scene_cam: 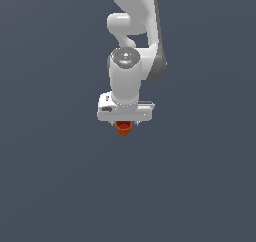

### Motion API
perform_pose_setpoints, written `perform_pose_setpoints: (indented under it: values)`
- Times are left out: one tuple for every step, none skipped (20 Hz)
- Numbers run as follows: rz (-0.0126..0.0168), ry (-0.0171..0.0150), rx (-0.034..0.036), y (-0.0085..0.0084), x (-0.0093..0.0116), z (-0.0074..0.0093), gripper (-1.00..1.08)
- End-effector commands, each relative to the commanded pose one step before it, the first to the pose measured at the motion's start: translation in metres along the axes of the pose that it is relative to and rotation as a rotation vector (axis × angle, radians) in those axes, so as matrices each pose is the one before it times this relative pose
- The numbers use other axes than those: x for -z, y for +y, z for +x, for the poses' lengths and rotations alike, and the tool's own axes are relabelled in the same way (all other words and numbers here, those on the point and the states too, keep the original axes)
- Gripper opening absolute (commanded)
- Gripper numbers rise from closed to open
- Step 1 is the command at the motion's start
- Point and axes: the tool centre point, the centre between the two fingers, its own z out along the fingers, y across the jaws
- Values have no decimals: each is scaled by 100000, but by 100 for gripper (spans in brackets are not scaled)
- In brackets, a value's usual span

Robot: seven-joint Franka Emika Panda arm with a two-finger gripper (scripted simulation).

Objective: Pick up the object and move it to a goal position.

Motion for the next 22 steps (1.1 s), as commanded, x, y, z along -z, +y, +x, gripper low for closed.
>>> perform_pose_setpoints:
  values:
    - [0,0,0,1,0,0,28]
    - [0,0,0,27,0,17,28]
    - [24,130,-106,144,78,23,28]
    - [34,150,-139,205,89,52,28]
    - [63,237,-252,297,137,70,28]
    - [77,227,-292,266,126,66,28]
    - [83,191,-301,199,99,51,28]
    - [83,143,-287,125,68,34,28]
    - [47,53,-154,24,20,10,28]
    - [-17,-31,59,-24,-14,-12,28]
    - [-90,-98,295,-49,-37,-13,28]
    - [-137,-122,442,-23,-36,-16,28]
    - [-200,-168,639,-22,-46,-19,28]
    - [-263,-219,844,-21,-58,-23,28]
    - [-336,-285,1080,-33,-76,-31,28]
    - [-414,-360,1337,-50,-97,-39,28]
    - [-485,-428,1572,-61,-115,-45,28]
    - [-550,-489,1789,-66,-129,-49,28]
    - [-617,-556,2016,-74,-144,-53,28]
    - [-685,-629,2251,-84,-160,-57,28]
    - [-750,-701,2480,-92,-174,-60,28]
    - [-814,-777,2711,-101,-189,-61,28]
